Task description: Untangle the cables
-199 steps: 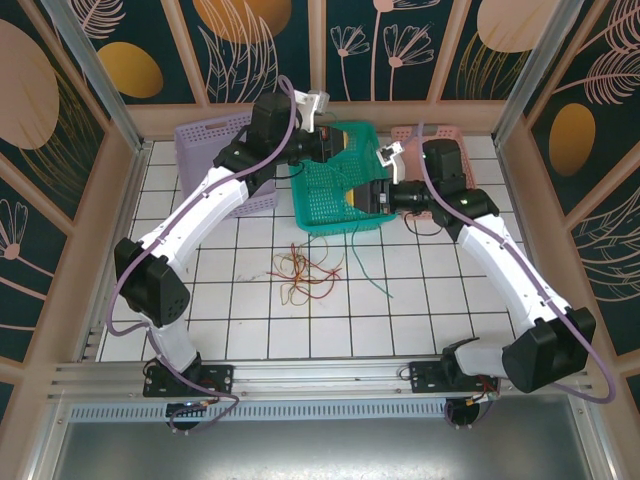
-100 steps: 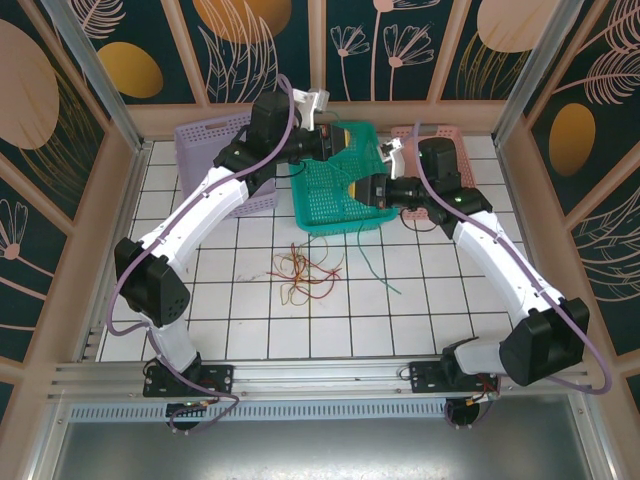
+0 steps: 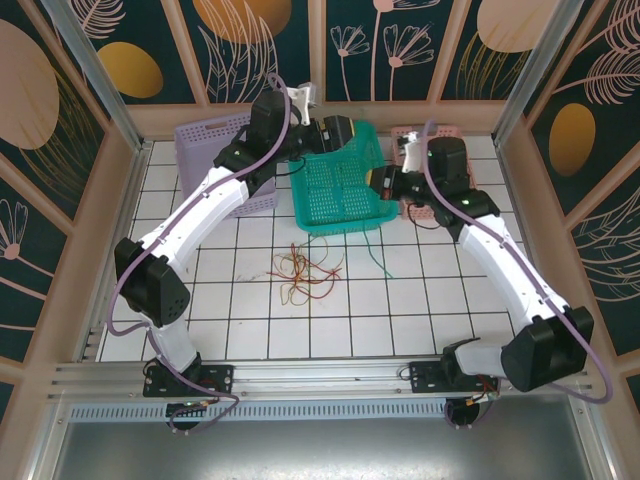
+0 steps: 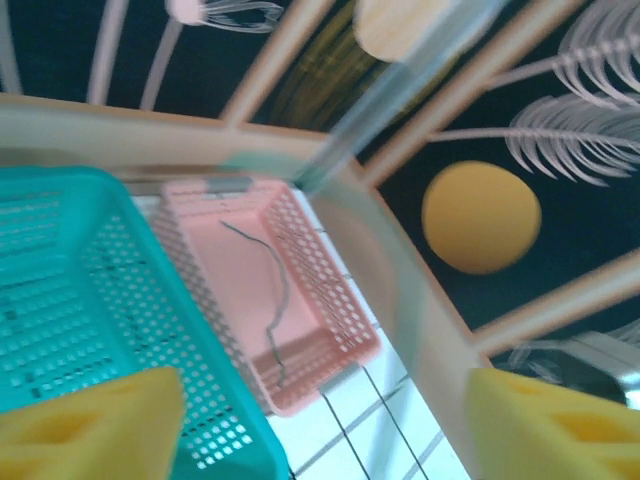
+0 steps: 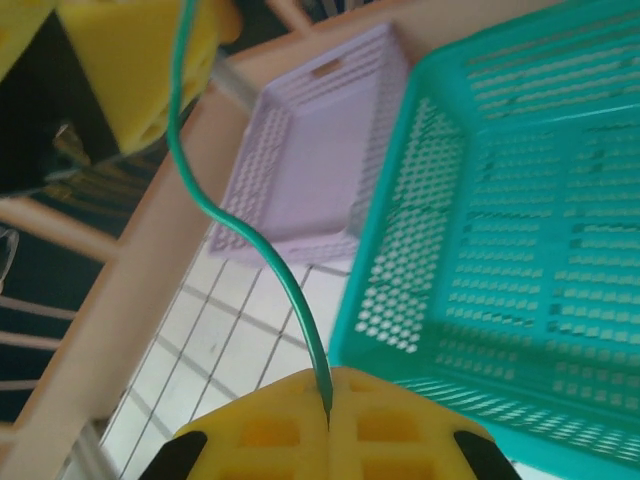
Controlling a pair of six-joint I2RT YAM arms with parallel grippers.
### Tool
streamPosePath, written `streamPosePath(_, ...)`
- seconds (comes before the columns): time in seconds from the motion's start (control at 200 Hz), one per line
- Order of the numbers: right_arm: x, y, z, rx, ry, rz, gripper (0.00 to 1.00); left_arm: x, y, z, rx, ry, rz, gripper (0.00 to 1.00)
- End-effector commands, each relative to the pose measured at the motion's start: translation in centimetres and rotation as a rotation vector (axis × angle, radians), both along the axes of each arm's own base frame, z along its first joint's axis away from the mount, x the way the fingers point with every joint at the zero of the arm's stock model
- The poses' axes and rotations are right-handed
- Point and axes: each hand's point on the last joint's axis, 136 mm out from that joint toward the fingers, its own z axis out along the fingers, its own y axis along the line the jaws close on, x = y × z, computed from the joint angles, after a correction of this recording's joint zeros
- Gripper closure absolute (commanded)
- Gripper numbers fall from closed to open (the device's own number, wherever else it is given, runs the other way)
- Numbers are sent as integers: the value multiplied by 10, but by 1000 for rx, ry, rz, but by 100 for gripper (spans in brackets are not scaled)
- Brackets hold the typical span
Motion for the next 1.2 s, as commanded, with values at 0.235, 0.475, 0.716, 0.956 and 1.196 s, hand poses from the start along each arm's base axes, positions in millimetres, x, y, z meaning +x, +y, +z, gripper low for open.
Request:
streamPosePath(0.235, 50, -120, 8, -154, -60, -444, 100, -4, 86, 35, 19, 28, 419, 19)
streamPosePath(0.475, 95, -187, 24, -185, -292, -699, 100, -33, 46, 0, -173, 167, 202, 46)
streamPosePath(0.716, 149, -252, 22, -318, -506, -939, 100, -53, 27, -11, -181, 196, 131, 57)
streamPosePath(0.956, 206, -286, -38, -481, -406, -1068, 100, -69, 38, -20, -194, 225, 153, 62)
streamPosePath(1.196, 237, -307, -71, -629, -364, -1152, 100, -77, 56, -26, -169, 235, 213, 67)
